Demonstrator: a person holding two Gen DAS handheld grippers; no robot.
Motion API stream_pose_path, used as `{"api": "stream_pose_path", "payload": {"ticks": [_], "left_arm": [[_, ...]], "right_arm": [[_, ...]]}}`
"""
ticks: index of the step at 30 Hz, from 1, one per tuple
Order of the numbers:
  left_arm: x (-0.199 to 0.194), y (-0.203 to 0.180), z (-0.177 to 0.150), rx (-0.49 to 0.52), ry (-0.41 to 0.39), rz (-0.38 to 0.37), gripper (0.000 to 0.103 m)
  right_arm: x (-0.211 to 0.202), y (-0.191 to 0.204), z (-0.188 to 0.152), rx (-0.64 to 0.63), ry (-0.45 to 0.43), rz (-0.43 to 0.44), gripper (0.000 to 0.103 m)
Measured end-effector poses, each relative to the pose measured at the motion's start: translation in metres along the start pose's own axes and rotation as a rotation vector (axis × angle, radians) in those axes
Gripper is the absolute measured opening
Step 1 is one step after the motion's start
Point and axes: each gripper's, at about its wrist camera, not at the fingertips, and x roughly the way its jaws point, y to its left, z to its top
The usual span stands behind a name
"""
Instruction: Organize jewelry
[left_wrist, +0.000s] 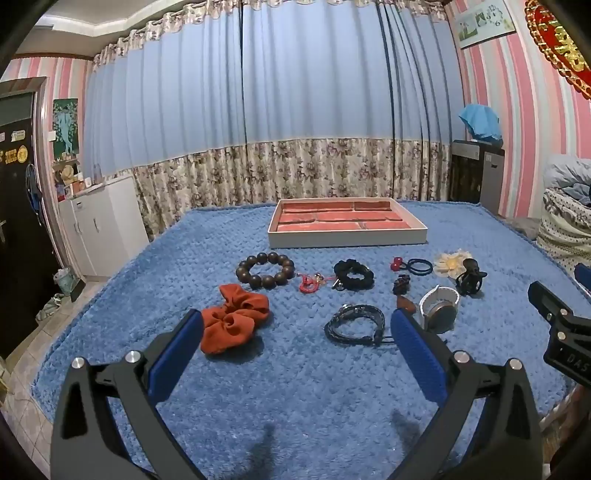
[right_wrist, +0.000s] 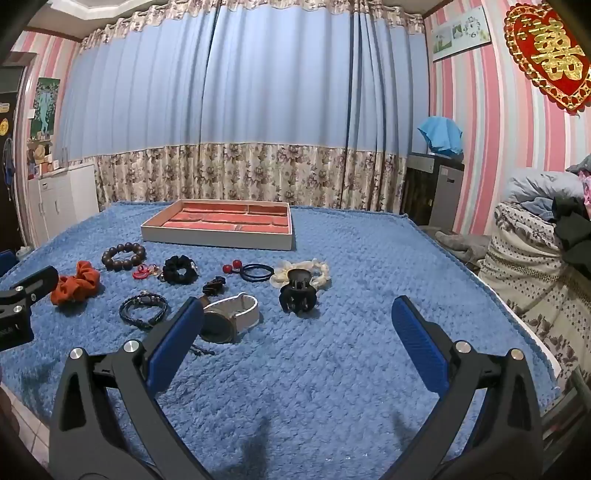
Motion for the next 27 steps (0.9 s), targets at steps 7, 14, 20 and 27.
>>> {"api": "stream_pose_path", "payload": {"ticks": [7, 14, 20, 27], "left_arm": [[-0.0010, -0.0013, 0.0004, 0.012, -0.005, 0.005, 0.099], [-0.0030, -0.0011, 0.0006, 0.011, 0.000, 0.001, 0.099], [-0.0018, -0.0027, -0.0010, 0.010, 0.001, 0.000, 0.099], [-0.0024, -0.0022, -0.0005, 0.004, 0.014, -0.010, 0.099]], "right_arm": [[-0.0016, -0.0007, 0.0000, 0.001, -0.004, -0.003, 0.099], [0.0008, -0.0008, -0.0004, 0.005, 0.004, 0.002, 0.099], [-0.0001, -0.0007, -0.0011, 0.006, 0.005, 0.002, 0.099], [0.0011, -0.0009, -0.0019, 0.007, 0.008, 0.002, 0.099]]}}
